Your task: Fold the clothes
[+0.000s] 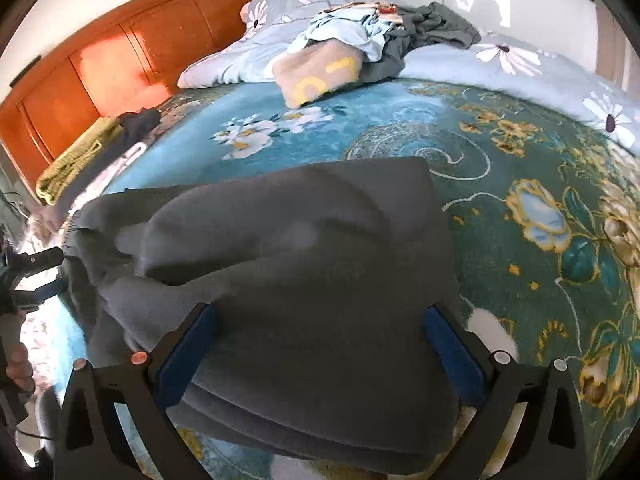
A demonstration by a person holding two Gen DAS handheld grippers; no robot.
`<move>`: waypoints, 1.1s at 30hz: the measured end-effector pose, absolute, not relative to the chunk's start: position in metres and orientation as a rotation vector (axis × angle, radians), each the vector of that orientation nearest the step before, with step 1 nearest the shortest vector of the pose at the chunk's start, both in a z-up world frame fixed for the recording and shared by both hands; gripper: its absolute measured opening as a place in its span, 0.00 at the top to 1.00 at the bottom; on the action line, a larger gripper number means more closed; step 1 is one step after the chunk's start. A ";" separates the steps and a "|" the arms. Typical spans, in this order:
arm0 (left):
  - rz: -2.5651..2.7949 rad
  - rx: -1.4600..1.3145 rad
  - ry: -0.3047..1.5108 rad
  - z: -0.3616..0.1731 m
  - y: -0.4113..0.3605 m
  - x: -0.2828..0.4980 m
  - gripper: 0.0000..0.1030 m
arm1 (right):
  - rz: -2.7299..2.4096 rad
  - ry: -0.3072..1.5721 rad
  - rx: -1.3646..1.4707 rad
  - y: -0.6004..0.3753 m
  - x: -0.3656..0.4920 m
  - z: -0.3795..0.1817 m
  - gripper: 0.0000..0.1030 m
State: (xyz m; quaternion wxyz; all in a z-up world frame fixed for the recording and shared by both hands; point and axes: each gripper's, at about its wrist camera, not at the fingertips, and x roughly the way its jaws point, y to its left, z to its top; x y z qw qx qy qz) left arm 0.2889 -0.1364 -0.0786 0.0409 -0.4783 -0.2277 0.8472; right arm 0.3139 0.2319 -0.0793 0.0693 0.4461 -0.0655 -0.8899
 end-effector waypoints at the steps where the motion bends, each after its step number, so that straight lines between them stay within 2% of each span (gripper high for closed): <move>1: 2.601 -1.467 -0.694 -0.079 -0.136 0.291 0.00 | -2.689 -0.178 1.344 0.230 0.314 -0.080 0.00; 5: 2.566 -1.519 -0.726 -0.090 -0.140 0.292 0.00 | -2.705 -0.183 1.352 0.230 0.313 -0.085 0.00; 8: 2.527 -1.557 -0.682 -0.096 -0.137 0.292 0.00 | -2.711 -0.225 1.339 0.232 0.315 -0.087 0.00; 12: 2.476 -1.610 -0.628 -0.103 -0.136 0.291 0.00 | -2.722 -0.187 1.368 0.227 0.314 -0.089 0.00; 17: 2.424 -1.627 -0.717 -0.100 -0.146 0.290 0.00 | -2.696 -0.185 1.411 0.226 0.311 -0.090 0.00; 22: 2.401 -1.320 -1.258 -0.094 -0.202 0.325 0.02 | -2.695 -0.196 1.392 0.227 0.314 -0.090 0.00; 25: 2.316 -1.190 -1.577 -0.106 -0.236 0.342 0.07 | -2.697 -0.213 1.372 0.229 0.316 -0.090 0.00; 27: 2.318 -1.176 -1.613 -0.105 -0.240 0.346 0.15 | -2.688 -0.220 1.388 0.229 0.314 -0.089 0.00; 31: 2.486 -1.094 -1.495 -0.078 -0.242 0.359 0.15 | -2.658 -0.251 1.401 0.233 0.313 -0.086 0.00; 33: 2.516 -1.150 -1.485 -0.083 -0.249 0.354 0.15 | -2.651 -0.294 1.391 0.236 0.314 -0.085 0.00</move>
